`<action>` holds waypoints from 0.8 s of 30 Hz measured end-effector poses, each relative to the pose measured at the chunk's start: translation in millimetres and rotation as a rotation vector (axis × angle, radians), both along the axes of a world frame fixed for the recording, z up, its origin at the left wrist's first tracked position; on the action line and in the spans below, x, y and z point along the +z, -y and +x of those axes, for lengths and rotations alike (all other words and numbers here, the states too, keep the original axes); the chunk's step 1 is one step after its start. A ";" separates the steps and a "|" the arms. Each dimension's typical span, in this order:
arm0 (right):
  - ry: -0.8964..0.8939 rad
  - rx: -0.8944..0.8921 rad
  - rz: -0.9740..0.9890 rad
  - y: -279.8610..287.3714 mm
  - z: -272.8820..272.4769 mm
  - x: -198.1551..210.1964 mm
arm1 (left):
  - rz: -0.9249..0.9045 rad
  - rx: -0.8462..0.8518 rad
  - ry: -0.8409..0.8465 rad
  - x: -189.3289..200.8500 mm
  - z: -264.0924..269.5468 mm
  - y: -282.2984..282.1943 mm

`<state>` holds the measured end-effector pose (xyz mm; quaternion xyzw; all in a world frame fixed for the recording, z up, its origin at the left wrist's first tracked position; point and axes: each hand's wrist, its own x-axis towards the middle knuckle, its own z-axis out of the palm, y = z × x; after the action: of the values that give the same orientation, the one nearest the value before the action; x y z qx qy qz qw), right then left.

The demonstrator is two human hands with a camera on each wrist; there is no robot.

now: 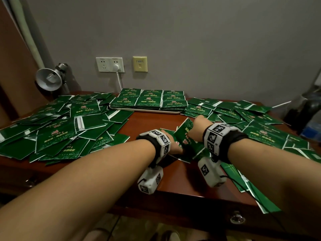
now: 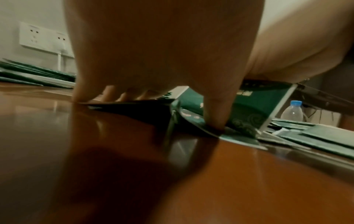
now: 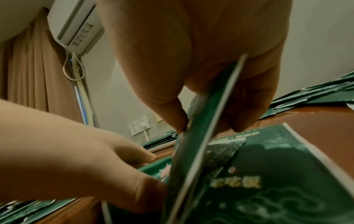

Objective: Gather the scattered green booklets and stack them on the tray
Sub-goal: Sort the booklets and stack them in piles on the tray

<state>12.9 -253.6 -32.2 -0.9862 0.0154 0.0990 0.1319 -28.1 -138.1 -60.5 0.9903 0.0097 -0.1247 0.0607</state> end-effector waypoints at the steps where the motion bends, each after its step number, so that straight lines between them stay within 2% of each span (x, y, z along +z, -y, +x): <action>1: 0.003 0.019 -0.006 2.6 -1.7 -1.1 | -0.025 0.000 -0.024 -0.3 5.0 -0.9; 4: 0.000 0.057 -0.042 5.7 -0.3 -1.7 | -0.037 0.007 -0.009 0.2 17.4 -8.2; 7: 0.064 0.003 0.086 9.5 3.6 -0.2 | 0.016 0.027 0.022 0.5 25.0 -21.9; 9: 0.103 -0.069 0.208 10.6 3.9 2.2 | -0.043 0.050 0.066 3.7 26.3 -32.9; 11: 0.130 -0.130 0.323 12.2 6.0 1.0 | -0.181 0.105 0.153 11.0 27.5 -48.6; 15: 0.147 -0.139 0.462 5.8 9.6 5.8 | -0.599 0.282 0.432 28.1 30.6 -83.8; 17: 0.080 -0.152 0.520 -2.4 9.3 6.3 | -0.779 0.372 0.391 34.0 28.5 -96.4; 18: -0.003 -0.146 0.558 -7.1 5.8 7.4 | -0.778 0.388 0.301 34.2 27.5 -101.3; 19: -0.102 -0.094 0.559 -10.6 2.8 5.1 | -0.698 0.379 0.209 33.1 27.6 -106.2; 20: -0.193 -0.018 0.502 -14.1 -1.3 3.1 | -0.536 0.362 0.127 30.5 26.8 -109.3; 22: -0.222 0.133 0.234 -20.1 -8.8 0.0 | -0.241 0.332 0.064 24.3 25.9 -110.9; 24: -0.065 0.233 -0.161 -27.4 -15.5 1.5 | -0.098 0.302 0.063 16.6 29.9 -109.9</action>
<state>-2.6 -226.2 -30.7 -0.9849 -0.0871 0.1442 0.0392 1.8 -28.2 -44.0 0.9768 0.1506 -0.0833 0.1275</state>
